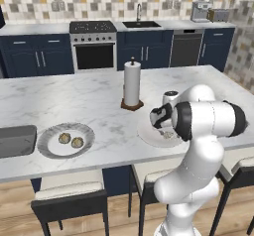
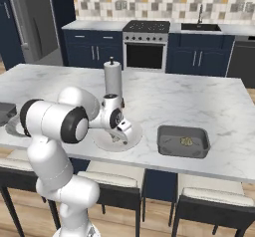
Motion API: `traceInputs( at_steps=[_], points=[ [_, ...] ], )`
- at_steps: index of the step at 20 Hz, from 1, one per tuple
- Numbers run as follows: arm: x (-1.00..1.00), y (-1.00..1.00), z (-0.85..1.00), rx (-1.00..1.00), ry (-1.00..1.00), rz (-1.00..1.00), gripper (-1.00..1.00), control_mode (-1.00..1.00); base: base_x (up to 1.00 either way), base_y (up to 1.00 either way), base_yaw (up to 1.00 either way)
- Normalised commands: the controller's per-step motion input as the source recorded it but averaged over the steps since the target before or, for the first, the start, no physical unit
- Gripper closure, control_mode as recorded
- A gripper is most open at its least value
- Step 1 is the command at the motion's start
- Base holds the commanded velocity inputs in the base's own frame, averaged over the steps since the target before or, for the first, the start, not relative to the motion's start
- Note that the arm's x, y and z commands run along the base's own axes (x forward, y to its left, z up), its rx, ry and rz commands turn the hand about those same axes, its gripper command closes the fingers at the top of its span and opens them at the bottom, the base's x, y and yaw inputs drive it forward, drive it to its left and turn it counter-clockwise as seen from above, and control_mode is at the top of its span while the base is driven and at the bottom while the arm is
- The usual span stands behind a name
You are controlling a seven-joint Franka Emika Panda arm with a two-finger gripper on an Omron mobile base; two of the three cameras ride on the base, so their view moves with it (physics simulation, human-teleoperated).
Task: Place two dumplings into each of the tupperware containers and then place the containers in the fridge.
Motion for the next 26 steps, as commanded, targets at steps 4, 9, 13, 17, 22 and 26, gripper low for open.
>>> traceInputs(
  at_steps=[4,9,13,17,22,26],
  points=[
    [-0.05,0.3,-0.26,0.0,0.0,0.0,1.0,-1.0,0.0,0.0,0.0],
    [-0.07,0.02,-0.13,0.06,-0.05,0.0,1.0,-1.0,0.0,0.0,0.0],
    [-0.03,0.02,0.03,0.21,-0.31,0.01,1.0,-1.0,0.0,0.0,0.0],
    [-0.01,0.11,0.48,0.12,-0.4,0.04,1.0,-1.0,0.0,0.0,0.0],
    [0.0,-0.54,1.0,-0.12,-0.15,0.02,1.0,-1.0,0.0,0.0,0.0],
    [0.0,-0.9,1.0,-0.25,0.06,0.0,1.0,-1.0,0.0,0.0,0.0]
  ],
)
